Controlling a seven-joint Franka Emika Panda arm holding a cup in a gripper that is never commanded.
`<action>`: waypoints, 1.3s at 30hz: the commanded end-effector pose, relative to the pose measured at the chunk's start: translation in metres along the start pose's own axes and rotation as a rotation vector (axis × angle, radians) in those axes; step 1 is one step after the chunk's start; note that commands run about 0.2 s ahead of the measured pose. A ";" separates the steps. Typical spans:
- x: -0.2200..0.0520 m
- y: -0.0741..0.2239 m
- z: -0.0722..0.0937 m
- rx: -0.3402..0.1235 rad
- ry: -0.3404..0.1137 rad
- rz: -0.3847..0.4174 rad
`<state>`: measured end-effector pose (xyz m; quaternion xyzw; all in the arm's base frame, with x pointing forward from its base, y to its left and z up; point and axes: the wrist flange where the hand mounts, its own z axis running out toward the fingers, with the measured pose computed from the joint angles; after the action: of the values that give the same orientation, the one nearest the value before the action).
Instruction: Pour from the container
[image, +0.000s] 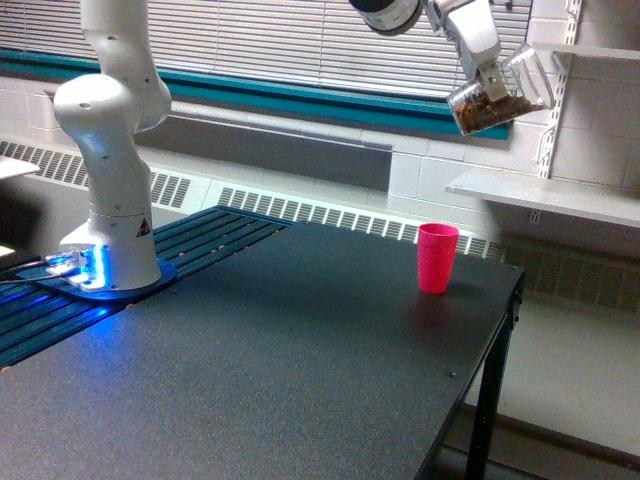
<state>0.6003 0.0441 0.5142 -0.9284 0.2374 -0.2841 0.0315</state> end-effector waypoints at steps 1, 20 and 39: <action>0.017 -0.003 -0.054 0.067 0.070 0.014; 0.004 -0.025 -0.094 0.095 0.132 -0.029; -0.056 -0.092 -0.077 0.120 0.090 -0.171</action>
<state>0.5644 0.1239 0.5683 -0.9268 0.1619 -0.3360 0.0441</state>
